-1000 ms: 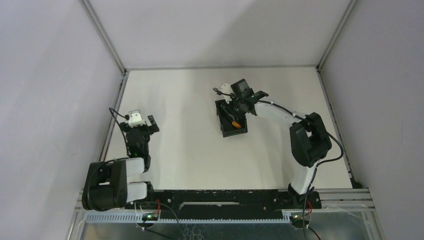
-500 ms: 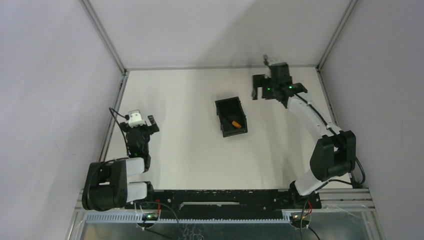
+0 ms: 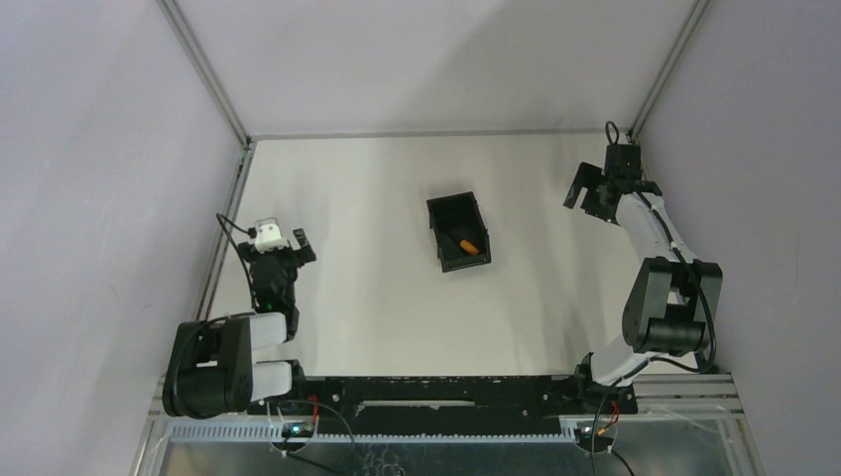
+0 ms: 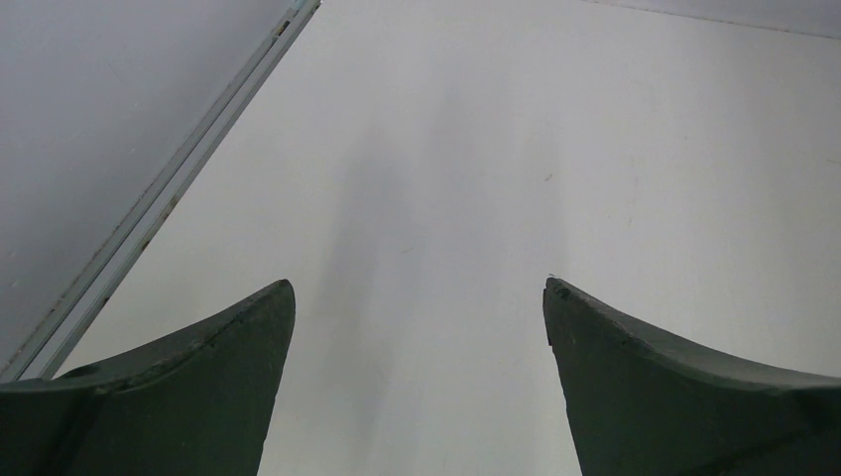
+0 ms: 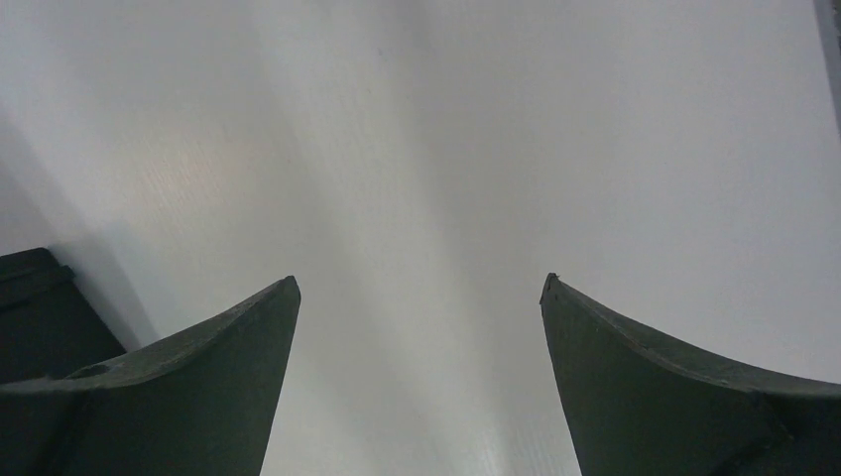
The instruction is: Put the screwdriver in the bin
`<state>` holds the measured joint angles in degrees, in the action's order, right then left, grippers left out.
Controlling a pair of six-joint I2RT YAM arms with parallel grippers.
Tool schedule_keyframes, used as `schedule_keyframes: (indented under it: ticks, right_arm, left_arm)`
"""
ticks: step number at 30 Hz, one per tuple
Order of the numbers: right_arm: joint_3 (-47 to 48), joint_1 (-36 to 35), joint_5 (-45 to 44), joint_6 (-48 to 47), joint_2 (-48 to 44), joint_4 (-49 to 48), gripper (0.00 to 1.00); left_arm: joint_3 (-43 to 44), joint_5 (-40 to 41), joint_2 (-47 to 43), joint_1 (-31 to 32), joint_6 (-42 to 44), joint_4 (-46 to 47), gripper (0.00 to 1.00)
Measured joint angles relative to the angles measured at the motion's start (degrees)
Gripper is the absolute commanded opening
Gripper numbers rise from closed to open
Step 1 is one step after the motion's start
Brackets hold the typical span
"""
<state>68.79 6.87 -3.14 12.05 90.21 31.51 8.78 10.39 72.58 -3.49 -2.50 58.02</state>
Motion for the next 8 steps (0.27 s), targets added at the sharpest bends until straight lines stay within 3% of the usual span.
schedule_keyframes:
  ticks: [8]
  right_arm:
    - [-0.2,-1.0,0.6,0.0,0.0,-1.2,1.00]
  left_arm:
    - [0.0,0.0,0.0,0.0,0.0,0.0,1.00]
